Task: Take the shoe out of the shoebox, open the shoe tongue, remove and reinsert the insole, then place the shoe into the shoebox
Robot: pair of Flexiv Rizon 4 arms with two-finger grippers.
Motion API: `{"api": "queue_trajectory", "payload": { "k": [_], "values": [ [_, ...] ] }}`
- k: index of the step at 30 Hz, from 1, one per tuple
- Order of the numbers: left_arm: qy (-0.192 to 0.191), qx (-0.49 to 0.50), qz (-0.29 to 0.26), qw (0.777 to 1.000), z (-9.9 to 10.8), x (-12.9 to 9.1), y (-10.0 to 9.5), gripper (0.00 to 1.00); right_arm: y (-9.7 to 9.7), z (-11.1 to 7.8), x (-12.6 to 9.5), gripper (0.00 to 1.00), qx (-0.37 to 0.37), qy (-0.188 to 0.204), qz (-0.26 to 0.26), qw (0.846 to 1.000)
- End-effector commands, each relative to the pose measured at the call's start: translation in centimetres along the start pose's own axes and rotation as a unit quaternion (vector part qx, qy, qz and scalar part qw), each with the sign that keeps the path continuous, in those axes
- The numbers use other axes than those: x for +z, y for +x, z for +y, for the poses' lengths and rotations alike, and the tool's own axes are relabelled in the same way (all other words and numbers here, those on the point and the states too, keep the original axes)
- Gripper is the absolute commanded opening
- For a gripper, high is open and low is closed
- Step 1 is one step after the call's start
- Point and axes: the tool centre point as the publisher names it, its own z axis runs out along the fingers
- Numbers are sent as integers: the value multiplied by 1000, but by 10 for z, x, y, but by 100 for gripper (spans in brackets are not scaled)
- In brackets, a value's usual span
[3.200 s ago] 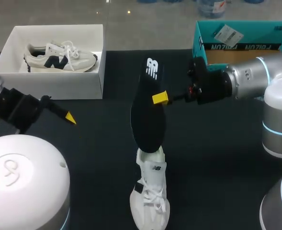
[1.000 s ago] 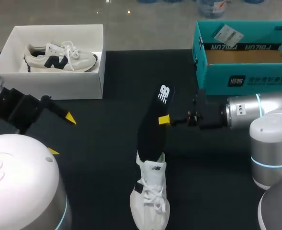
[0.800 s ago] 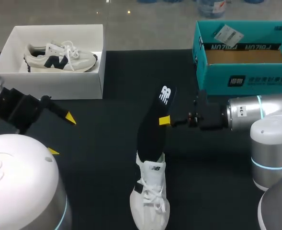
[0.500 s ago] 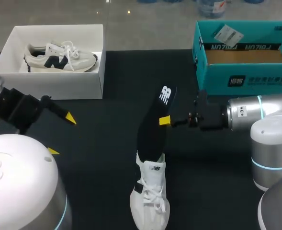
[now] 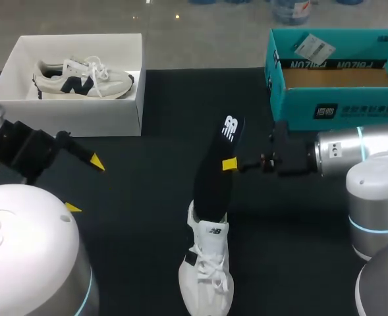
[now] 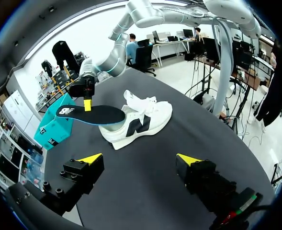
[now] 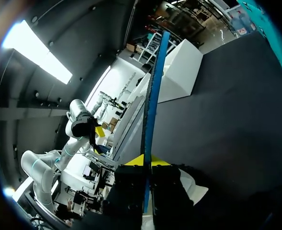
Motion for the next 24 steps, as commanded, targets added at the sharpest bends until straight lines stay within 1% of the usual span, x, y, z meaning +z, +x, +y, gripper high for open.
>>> {"api": "queue_trajectory", "payload": {
  "k": [1,6,14,20,24],
  "values": [
    [-1,0,1,1000,1,0,0,100,6,2,-4,0,-4,3,-11,1000],
    [-1,0,1,1000,1,0,0,100,6,6,-4,0,-12,12,-22,1000],
    [-1,0,1,1000,1,0,0,100,1,8,2,0,-13,17,-21,1000],
    [-1,0,1,1000,1,0,0,100,3,20,10,0,-23,25,-16,999],
    [-1,0,1,1000,1,0,0,100,4,19,19,0,-25,31,-13,999]
  ]
}}
